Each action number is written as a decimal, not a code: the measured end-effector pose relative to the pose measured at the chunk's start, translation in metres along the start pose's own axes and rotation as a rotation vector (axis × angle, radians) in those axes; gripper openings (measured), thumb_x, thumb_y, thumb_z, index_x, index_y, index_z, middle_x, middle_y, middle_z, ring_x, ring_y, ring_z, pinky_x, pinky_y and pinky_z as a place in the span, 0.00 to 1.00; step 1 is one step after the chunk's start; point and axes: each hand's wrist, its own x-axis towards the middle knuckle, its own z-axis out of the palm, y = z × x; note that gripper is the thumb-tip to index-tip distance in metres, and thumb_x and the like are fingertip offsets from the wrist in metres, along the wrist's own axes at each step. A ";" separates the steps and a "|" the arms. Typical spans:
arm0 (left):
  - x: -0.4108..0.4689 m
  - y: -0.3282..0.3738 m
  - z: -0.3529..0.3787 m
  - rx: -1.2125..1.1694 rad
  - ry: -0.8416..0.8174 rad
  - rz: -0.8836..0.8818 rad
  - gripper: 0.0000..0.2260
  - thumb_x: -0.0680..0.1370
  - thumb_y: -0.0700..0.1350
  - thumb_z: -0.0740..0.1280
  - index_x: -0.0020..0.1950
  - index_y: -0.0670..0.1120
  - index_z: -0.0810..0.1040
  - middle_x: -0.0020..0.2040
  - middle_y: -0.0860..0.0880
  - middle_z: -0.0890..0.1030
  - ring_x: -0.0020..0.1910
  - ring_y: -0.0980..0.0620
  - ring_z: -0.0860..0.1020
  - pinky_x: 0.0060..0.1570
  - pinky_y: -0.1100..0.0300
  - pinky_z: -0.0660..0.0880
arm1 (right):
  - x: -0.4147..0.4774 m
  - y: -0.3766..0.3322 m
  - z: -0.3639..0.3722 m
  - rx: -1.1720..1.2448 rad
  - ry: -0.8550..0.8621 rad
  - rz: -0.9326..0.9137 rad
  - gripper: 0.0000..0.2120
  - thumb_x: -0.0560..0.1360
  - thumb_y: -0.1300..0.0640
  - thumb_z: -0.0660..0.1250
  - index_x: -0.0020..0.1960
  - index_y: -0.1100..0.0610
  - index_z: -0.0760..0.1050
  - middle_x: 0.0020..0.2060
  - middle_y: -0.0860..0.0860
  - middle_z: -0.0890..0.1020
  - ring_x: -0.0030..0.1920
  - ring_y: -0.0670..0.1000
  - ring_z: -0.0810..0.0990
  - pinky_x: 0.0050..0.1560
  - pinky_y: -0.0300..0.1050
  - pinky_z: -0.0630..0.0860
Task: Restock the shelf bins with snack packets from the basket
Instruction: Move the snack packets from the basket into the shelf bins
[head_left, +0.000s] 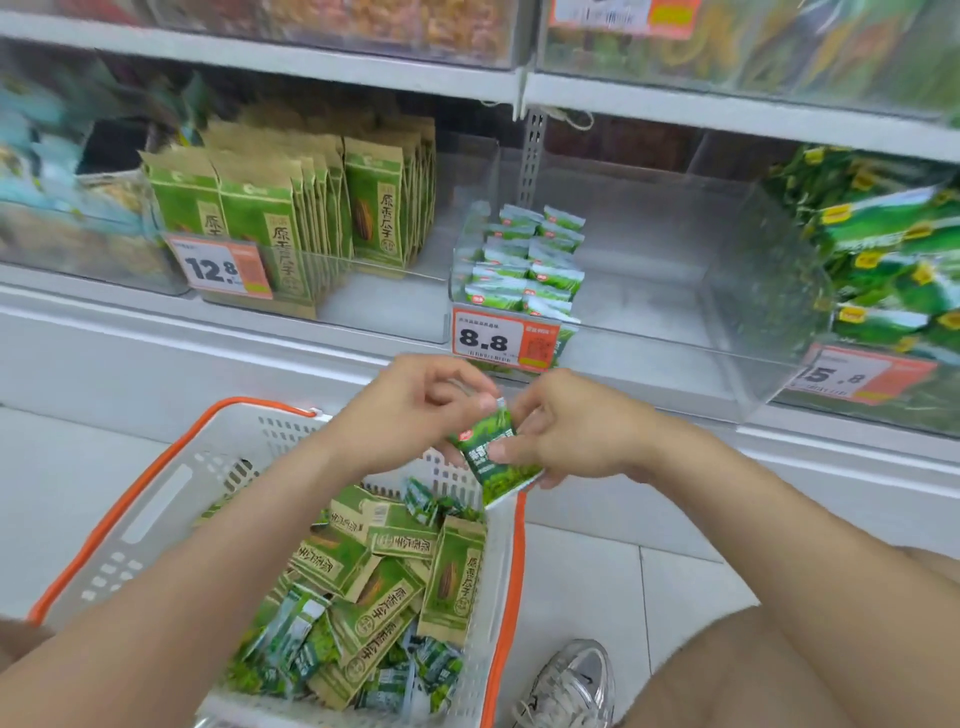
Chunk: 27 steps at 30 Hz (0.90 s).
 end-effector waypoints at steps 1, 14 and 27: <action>-0.001 0.005 -0.001 -0.063 0.067 0.024 0.07 0.84 0.42 0.68 0.56 0.42 0.84 0.45 0.32 0.83 0.40 0.43 0.83 0.44 0.47 0.85 | -0.002 -0.001 -0.005 0.076 0.034 0.000 0.16 0.78 0.55 0.76 0.51 0.68 0.77 0.38 0.57 0.87 0.41 0.53 0.88 0.48 0.53 0.86; 0.006 0.030 0.016 0.259 0.487 0.421 0.09 0.83 0.40 0.67 0.60 0.51 0.83 0.51 0.55 0.85 0.44 0.52 0.85 0.44 0.51 0.83 | -0.020 -0.018 -0.061 0.238 0.333 -0.212 0.07 0.79 0.60 0.74 0.56 0.58 0.80 0.37 0.58 0.86 0.36 0.52 0.84 0.40 0.51 0.84; 0.029 0.025 0.018 0.803 0.367 0.373 0.20 0.81 0.44 0.63 0.72 0.57 0.69 0.67 0.59 0.73 0.47 0.49 0.81 0.45 0.46 0.78 | 0.042 0.005 -0.097 0.022 0.396 0.010 0.13 0.78 0.58 0.74 0.60 0.57 0.77 0.44 0.61 0.86 0.38 0.58 0.88 0.46 0.57 0.86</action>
